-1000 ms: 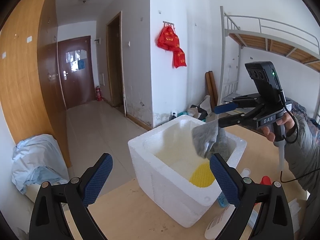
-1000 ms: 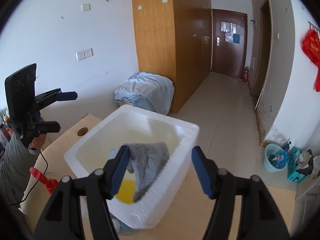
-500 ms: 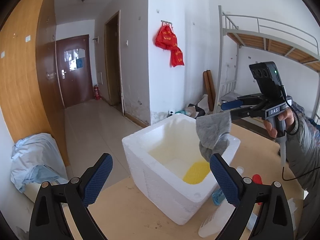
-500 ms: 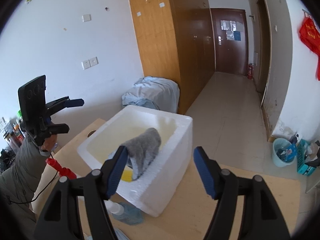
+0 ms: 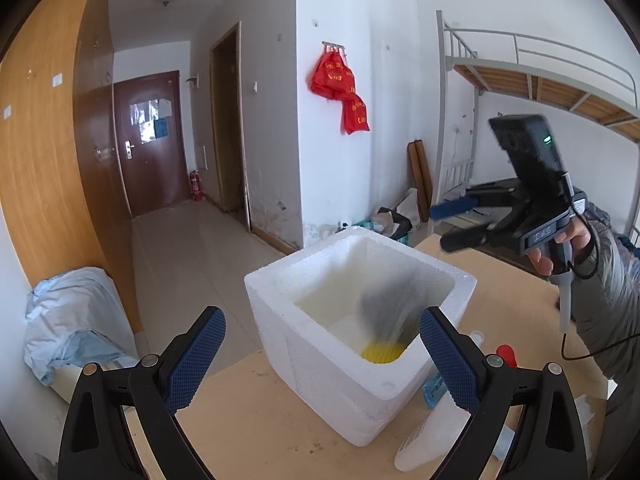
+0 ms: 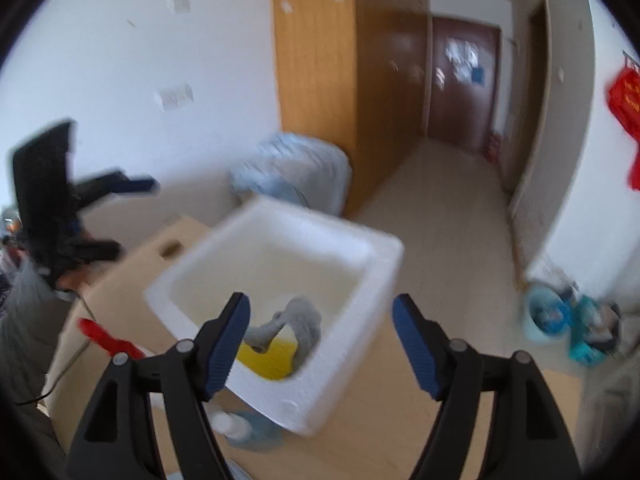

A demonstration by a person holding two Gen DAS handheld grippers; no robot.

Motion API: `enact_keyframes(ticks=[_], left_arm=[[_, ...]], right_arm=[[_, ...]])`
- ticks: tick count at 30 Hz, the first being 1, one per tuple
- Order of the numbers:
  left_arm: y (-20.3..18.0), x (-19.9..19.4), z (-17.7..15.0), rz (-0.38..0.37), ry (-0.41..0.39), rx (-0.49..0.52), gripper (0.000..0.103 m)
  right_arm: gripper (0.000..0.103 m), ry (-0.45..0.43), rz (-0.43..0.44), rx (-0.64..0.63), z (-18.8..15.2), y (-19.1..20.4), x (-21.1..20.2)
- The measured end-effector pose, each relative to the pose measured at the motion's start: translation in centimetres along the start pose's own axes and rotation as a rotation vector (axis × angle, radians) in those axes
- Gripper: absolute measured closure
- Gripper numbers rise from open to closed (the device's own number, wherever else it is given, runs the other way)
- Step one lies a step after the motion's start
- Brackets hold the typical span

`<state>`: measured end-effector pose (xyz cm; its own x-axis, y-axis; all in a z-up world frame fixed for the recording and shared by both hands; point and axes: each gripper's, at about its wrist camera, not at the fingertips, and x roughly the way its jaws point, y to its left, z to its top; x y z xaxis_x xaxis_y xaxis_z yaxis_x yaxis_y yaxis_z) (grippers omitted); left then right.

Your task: Organize soft objects

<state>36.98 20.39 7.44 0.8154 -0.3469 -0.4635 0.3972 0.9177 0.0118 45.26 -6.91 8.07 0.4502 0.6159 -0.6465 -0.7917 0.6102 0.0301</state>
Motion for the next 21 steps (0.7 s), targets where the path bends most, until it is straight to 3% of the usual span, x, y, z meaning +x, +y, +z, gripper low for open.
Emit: enact_keyframes(ticks=[14,17,21], left_arm=[[-0.8,-1.2,-0.1,0.034,-0.007,0.006,0.005],[-1.1,-2.0,-0.1,0.055,-0.008,0.002,0.005],[-1.8,-3.6,-0.2,0.116,-0.015,0.006,0.005]], right_arm=[[0.024,-0.053,-0.003,0.021,-0.9,-0.4,-1.5],[0.013,-0.067,-0.038,0.027,-1.7,-0.5,-2.3],[0.005,-0.088,-0.090,0.063,-2.9,-1.0,-4.0]])
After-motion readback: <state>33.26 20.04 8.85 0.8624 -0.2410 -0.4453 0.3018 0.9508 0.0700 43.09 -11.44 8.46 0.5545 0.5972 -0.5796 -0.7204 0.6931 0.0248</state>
